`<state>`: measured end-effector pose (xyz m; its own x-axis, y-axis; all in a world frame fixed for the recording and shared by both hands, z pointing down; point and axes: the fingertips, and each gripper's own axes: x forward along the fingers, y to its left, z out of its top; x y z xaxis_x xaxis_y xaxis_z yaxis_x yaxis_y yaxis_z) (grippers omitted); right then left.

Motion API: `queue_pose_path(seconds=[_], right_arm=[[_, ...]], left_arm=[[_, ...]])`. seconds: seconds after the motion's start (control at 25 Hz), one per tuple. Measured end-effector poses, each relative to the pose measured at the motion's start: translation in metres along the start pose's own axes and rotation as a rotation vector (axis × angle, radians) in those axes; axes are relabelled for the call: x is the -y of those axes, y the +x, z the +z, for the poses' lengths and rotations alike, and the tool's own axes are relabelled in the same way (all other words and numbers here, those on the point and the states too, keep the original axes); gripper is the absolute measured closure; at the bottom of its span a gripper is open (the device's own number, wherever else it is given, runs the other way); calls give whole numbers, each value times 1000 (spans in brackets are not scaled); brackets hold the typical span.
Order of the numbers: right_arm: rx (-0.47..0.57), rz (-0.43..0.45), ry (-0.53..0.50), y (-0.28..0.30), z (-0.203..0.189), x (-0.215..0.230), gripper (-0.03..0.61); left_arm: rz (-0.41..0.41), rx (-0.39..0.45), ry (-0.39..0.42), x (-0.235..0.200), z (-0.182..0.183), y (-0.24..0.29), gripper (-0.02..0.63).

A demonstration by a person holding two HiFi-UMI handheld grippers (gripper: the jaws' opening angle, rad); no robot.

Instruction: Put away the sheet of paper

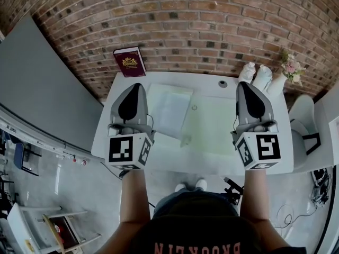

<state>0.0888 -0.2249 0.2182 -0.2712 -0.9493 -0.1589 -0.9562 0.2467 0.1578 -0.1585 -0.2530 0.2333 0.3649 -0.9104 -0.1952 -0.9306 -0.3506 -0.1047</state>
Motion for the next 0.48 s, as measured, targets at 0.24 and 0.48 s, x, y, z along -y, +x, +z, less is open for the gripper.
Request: queue_pose_path(seconds=[0.24,0.48], right_arm=[[4,26,-9,-1,2,-7,578],[7,42,-30,-5,4,-11,578]], left_arm=[[2,5,1,-1,4,-3,620],[-5,0,8,4,5,-5,620]])
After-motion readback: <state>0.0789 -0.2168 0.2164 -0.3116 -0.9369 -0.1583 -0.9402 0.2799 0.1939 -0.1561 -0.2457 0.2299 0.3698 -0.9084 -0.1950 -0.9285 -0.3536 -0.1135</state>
